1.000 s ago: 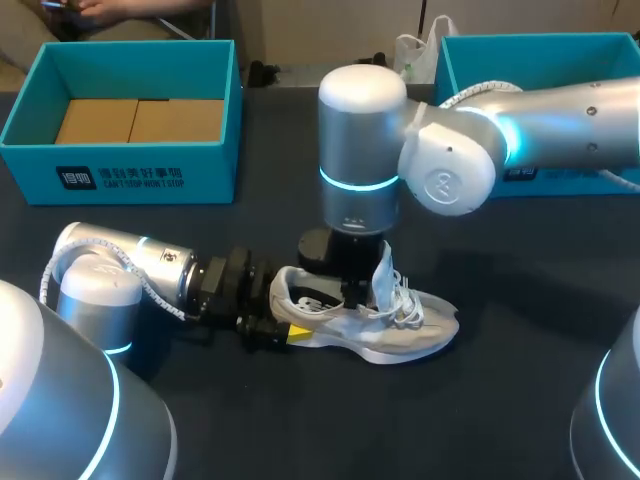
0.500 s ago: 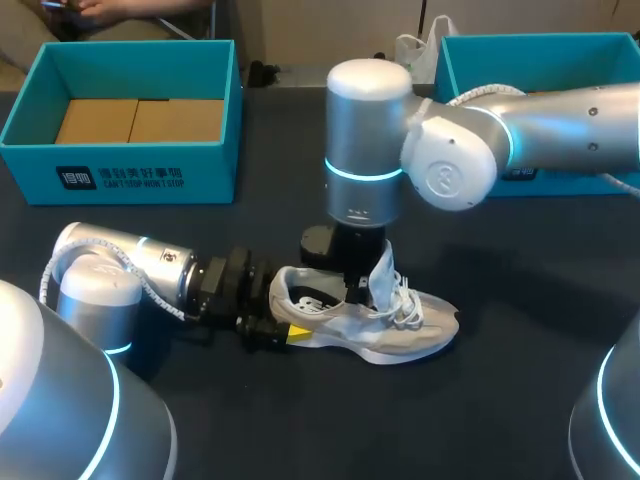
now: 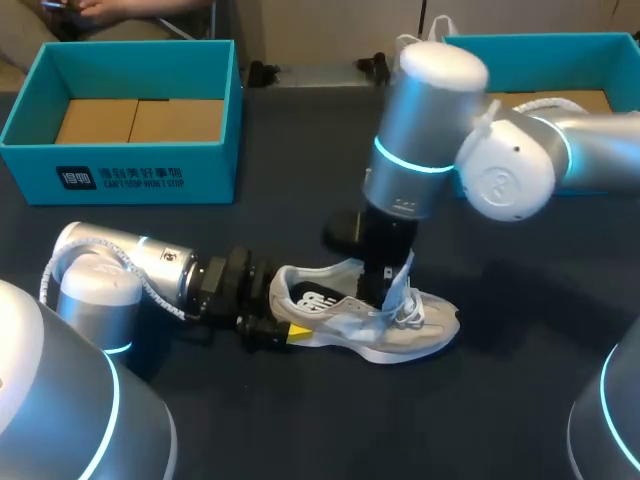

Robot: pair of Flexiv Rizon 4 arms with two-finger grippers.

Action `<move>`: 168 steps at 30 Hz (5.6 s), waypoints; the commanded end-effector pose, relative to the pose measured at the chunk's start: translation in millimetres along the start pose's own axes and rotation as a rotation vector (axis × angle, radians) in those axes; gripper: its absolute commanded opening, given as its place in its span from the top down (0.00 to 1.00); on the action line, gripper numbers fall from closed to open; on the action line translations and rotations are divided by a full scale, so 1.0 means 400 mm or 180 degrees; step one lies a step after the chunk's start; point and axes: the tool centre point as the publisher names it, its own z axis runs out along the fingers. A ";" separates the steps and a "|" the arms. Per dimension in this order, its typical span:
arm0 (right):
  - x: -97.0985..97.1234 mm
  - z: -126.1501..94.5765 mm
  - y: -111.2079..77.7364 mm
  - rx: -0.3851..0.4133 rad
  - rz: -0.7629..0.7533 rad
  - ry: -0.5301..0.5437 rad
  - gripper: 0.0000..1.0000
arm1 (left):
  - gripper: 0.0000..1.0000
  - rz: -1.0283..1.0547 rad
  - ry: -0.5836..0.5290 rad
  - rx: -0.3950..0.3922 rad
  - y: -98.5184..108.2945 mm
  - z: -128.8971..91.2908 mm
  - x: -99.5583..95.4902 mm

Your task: Take the shoe out of the shoebox, open the shoe tongue, remove and reinsert the insole, then place the shoe into the shoebox

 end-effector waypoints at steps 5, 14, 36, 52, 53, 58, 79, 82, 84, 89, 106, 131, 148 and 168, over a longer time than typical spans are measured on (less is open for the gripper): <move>-0.015 -0.025 -0.035 -0.0566 -0.0097 0.0102 1.00 | 1.00 -0.0002 -0.0005 -0.0008 0.000 0.000 -0.002; -0.025 -0.036 -0.029 -0.0733 -0.0355 0.0270 1.00 | 1.00 -0.0002 -0.0005 -0.0008 0.000 0.000 -0.002; -0.022 -0.045 0.060 -0.0089 -0.0165 0.0114 0.00 | 1.00 -0.0002 -0.0005 -0.0008 0.000 0.000 -0.002; -0.023 -0.002 0.065 0.0231 0.0227 -0.0113 0.09 | 1.00 -0.0002 -0.0005 -0.0008 0.000 0.000 -0.002; -0.022 0.001 0.066 0.0241 0.0252 -0.0154 0.12 | 1.00 -0.0002 -0.0005 -0.0008 0.000 0.000 -0.002; -0.015 0.015 0.065 0.0161 0.0191 -0.0274 0.31 | 1.00 -0.0002 -0.0005 -0.0008 0.000 0.000 -0.002; -0.050 0.067 0.068 0.0147 0.0384 -0.0731 0.45 | 1.00 -0.0002 -0.0005 -0.0008 0.000 0.000 -0.002; -0.055 0.079 0.066 0.0138 0.0356 -0.0694 0.40 | 1.00 -0.0002 -0.0005 -0.0008 0.000 0.000 -0.002; -0.060 0.091 0.068 0.0157 0.0331 -0.0607 0.42 | 1.00 -0.0002 -0.0005 -0.0008 0.000 0.000 -0.002; -0.062 0.113 0.064 0.0190 0.0333 -0.0460 0.49 | 1.00 -0.0002 -0.0005 -0.0008 0.000 0.000 -0.002; -0.045 0.150 0.026 0.0498 0.0473 0.0021 1.00 | 1.00 -0.0002 -0.0005 -0.0008 0.000 0.000 -0.002; -0.058 -0.005 0.010 -0.0064 -0.0149 0.0490 1.00 | 1.00 -0.0002 -0.0005 -0.0008 0.000 0.000 -0.002; -0.063 -0.056 -0.016 -0.0380 -0.0699 0.0657 1.00 | 1.00 -0.0002 -0.0005 -0.0008 0.000 0.000 -0.002; -0.025 -0.063 0.153 0.0035 -0.1288 0.0799 1.00 | 1.00 -0.0002 -0.0005 -0.0008 0.000 0.000 -0.002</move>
